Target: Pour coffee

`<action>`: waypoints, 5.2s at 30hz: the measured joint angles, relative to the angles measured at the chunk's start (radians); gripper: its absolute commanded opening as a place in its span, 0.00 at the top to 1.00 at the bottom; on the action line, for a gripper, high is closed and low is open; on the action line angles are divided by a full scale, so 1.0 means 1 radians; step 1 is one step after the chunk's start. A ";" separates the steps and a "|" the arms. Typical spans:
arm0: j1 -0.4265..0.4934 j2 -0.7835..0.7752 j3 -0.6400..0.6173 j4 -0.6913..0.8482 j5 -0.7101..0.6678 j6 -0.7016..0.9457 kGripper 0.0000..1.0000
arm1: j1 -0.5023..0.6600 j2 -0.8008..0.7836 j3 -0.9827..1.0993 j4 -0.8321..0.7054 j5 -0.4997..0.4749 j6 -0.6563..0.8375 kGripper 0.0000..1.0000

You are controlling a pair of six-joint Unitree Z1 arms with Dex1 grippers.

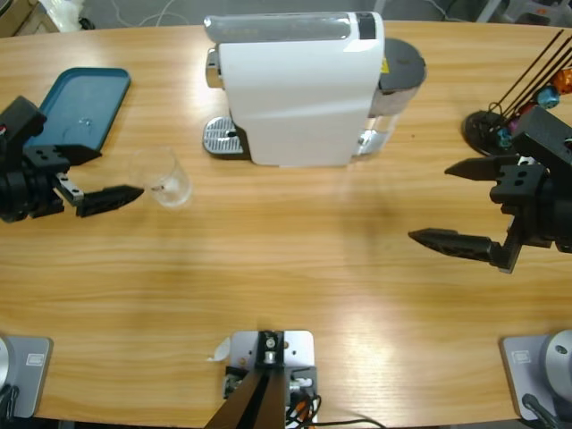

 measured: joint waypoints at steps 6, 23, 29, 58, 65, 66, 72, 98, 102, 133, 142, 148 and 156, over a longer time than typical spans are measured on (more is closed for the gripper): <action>0.000 0.063 0.000 -0.078 0.000 -0.039 0.01 | 0.000 0.000 0.000 0.000 0.002 0.000 0.00; 0.168 0.119 -0.315 -0.126 -0.581 -0.403 0.43 | 0.000 0.007 0.000 0.000 0.002 -0.002 0.00; 0.311 0.183 -0.355 -0.230 -0.753 -0.646 0.43 | 0.000 0.008 0.000 0.000 0.002 -0.002 0.00; 0.330 0.459 -0.393 -0.392 -0.806 -0.904 0.83 | 0.000 0.008 0.000 0.000 0.002 -0.003 0.00; 0.330 0.472 -0.393 -0.395 -0.806 -0.904 1.00 | 0.000 0.008 0.000 0.000 0.002 -0.004 0.00; 0.330 0.472 -0.393 -0.395 -0.806 -0.904 1.00 | 0.000 0.008 0.000 0.000 0.002 -0.004 0.00; 0.332 0.475 -0.393 -0.395 -0.806 -0.904 1.00 | 0.000 0.008 0.000 0.000 0.002 -0.004 0.00; 0.367 0.346 -0.342 -0.396 -0.805 -0.904 0.10 | 0.000 0.007 0.000 0.000 0.008 -0.009 0.00; 0.386 0.346 -0.304 -0.396 -0.805 -0.904 0.06 | 0.000 0.007 0.000 0.000 0.009 -0.012 0.00; 0.332 0.471 -0.397 -0.414 -0.806 -0.938 0.73 | 0.000 0.007 0.000 0.000 0.015 -0.015 0.00; 0.331 0.471 -0.397 -0.416 -0.806 -0.940 1.00 | 0.000 0.007 0.000 0.000 0.016 -0.016 0.00; 0.333 0.477 -0.395 -0.417 -0.806 -0.940 1.00 | 0.000 0.007 0.000 0.000 0.016 -0.016 0.00; 0.333 0.478 -0.394 -0.423 -0.806 -0.940 1.00 | 0.000 0.007 0.000 0.000 0.016 -0.017 0.00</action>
